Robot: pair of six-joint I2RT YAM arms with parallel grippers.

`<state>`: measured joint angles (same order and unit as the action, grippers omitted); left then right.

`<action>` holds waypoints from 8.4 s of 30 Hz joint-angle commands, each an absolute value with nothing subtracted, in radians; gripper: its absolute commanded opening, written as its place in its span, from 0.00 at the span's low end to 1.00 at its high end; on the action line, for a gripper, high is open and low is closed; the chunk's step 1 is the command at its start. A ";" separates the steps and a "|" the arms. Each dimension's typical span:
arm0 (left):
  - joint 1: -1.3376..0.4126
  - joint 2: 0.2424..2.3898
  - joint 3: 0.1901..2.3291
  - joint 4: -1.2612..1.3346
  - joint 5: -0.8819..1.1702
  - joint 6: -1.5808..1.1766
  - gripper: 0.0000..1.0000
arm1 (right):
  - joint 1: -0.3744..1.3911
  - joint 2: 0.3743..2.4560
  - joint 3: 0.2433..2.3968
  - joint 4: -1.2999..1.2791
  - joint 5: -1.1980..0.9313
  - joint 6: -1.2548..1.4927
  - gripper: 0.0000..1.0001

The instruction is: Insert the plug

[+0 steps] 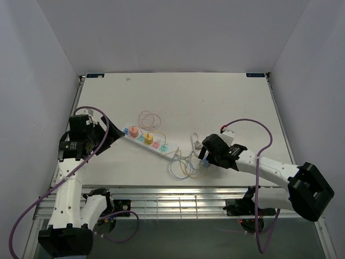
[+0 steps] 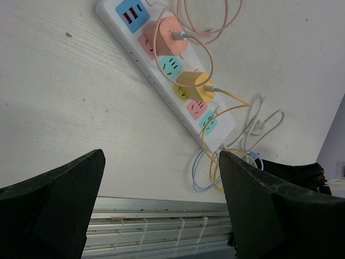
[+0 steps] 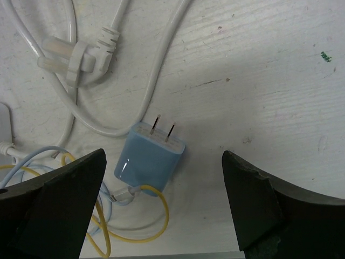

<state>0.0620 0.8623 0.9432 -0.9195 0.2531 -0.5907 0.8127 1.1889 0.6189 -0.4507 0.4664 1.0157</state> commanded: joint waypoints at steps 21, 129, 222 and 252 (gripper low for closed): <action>0.058 0.836 0.896 -0.882 0.281 -0.563 0.98 | 0.874 1.305 0.614 -0.419 0.541 1.157 0.67; -0.572 1.071 0.974 -0.301 0.469 -0.891 0.00 | 0.822 1.053 1.034 -0.089 -0.313 -0.061 0.90; -0.584 0.859 0.828 0.023 0.370 -1.141 0.00 | 0.896 1.221 0.684 1.137 -0.038 1.063 0.41; -0.586 0.825 0.966 -0.345 0.146 -1.019 0.98 | 0.807 0.770 0.747 0.375 0.297 0.476 0.08</action>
